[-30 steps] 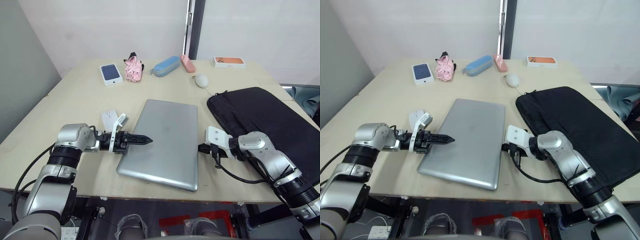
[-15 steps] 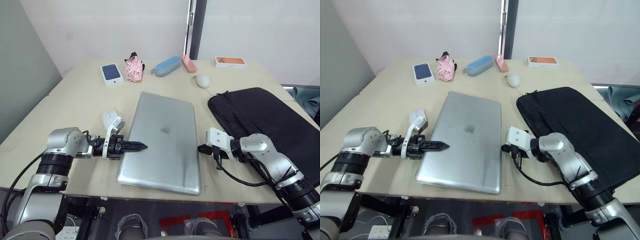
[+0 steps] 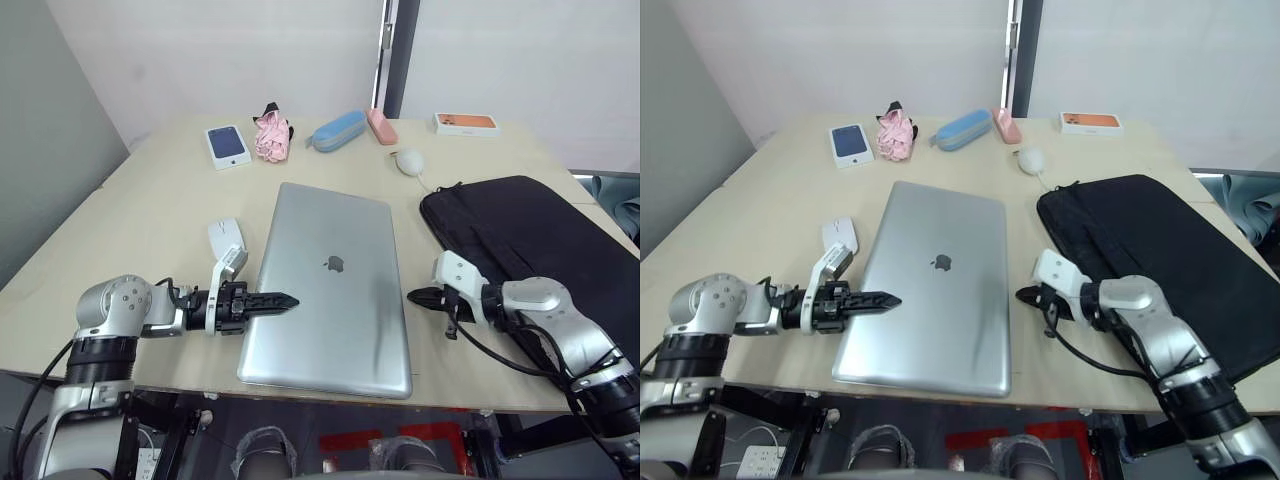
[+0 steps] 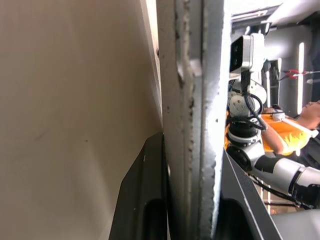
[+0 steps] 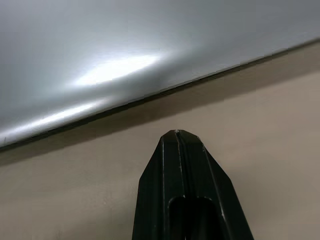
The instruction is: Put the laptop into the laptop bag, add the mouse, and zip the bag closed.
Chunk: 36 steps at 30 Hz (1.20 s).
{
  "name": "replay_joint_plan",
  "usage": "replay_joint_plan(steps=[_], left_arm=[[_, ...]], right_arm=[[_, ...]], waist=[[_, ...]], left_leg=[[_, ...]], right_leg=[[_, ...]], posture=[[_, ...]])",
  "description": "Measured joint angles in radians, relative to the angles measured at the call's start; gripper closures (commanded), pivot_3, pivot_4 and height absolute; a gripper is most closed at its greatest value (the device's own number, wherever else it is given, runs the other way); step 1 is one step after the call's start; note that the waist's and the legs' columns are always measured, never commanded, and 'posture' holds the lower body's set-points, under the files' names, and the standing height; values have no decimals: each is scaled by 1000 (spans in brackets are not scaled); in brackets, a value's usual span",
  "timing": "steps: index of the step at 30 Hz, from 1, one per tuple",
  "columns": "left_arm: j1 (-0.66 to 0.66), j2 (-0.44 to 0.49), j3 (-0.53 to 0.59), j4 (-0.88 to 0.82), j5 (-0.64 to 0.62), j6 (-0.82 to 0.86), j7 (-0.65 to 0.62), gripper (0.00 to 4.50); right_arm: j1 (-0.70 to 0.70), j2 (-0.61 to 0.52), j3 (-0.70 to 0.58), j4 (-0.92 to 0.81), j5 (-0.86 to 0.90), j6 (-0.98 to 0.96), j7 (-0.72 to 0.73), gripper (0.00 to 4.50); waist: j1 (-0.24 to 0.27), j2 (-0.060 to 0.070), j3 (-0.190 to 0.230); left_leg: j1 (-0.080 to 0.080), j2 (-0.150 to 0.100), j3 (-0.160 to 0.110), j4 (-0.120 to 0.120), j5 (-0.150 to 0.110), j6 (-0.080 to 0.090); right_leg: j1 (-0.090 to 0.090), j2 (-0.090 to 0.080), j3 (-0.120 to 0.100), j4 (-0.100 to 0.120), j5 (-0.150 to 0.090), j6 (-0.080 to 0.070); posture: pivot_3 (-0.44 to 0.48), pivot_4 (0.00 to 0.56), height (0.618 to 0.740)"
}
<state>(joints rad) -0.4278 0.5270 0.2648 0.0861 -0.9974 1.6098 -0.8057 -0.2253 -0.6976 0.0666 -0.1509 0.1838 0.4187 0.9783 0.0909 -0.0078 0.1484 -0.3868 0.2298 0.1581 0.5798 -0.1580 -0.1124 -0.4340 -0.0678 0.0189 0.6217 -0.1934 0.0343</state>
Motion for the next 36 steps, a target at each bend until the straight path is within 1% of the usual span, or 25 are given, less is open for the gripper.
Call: replay_joint_plan(steps=[2,4,9,12,17,20,24,27,29,32,34,36], left_arm=[[11,-27,19,-28,-31,0,53,4198],[23,-76,50,-59,-59,0,115,4198],[71,-169,125,-102,-115,0,245,4198],[81,-209,159,-104,-143,0,311,4198],[81,-225,167,-109,-178,0,366,4198],[79,-227,168,-108,-188,-2,382,4198],[66,-227,167,-97,-196,-2,394,4198],[53,-221,161,-85,-196,-2,394,4198],[48,-221,156,-81,-196,-2,394,4198],[47,-221,150,-78,-196,-2,394,4198],[46,-222,146,-78,-196,-2,394,4198],[46,-222,145,-78,-196,-2,394,4198]], right_arm=[[5,16,-59,-32,46,40,-38,3667],[21,13,-128,-62,78,73,-73,3008],[114,-75,-219,-140,93,118,-97,1343],[172,-122,-253,-177,92,131,-98,1343],[218,-173,-325,-181,95,123,-93,1343],[238,-226,-401,-153,125,109,-40,1343],[240,-320,-512,-54,172,84,70,1343],[238,-369,-555,-1,189,80,126,1343],[234,-389,-563,24,204,82,152,1343],[213,-394,-558,21,219,95,155,1343],[200,-372,-532,-18,219,102,121,1343],[191,-306,-468,-72,203,102,55,1343]], waist=[[-1,0,0],[1,0,0],[1,0,0],[-1,-1,1],[-1,-1,1],[-1,-1,1],[0,-1,1],[-1,-1,1],[-1,-1,1],[-2,-1,1],[-2,-1,1],[-2,-1,1]], left_leg=[[1,0,0,0,0,0],[0,0,0,0,0,0],[-1,1,0,-2,0,0],[0,1,0,-2,0,0],[0,0,1,-2,0,0],[0,0,1,-2,0,0],[0,0,1,-2,1,2],[0,0,1,-2,2,4],[0,0,2,-2,5,8],[1,0,2,-2,5,9],[1,1,1,-2,5,9],[1,1,1,-1,6,9]], right_leg=[[0,0,0,0,0,0],[0,0,0,0,0,0],[0,1,0,-3,0,0],[0,1,0,-3,0,1],[0,1,1,-3,0,1],[0,1,1,-4,0,1],[0,1,1,-4,0,1],[0,1,1,-4,0,1],[0,1,1,-3,0,1],[0,1,1,-3,0,1],[0,1,1,-3,0,1],[0,2,1,-2,0,1]], posture=[[0,150,740],[0,150,740],[0,150,740],[0,150,740],[0,150,740],[0,150,740],[0,150,740],[0,150,740],[0,150,740],[0,150,740],[0,150,740],[0,150,740]])
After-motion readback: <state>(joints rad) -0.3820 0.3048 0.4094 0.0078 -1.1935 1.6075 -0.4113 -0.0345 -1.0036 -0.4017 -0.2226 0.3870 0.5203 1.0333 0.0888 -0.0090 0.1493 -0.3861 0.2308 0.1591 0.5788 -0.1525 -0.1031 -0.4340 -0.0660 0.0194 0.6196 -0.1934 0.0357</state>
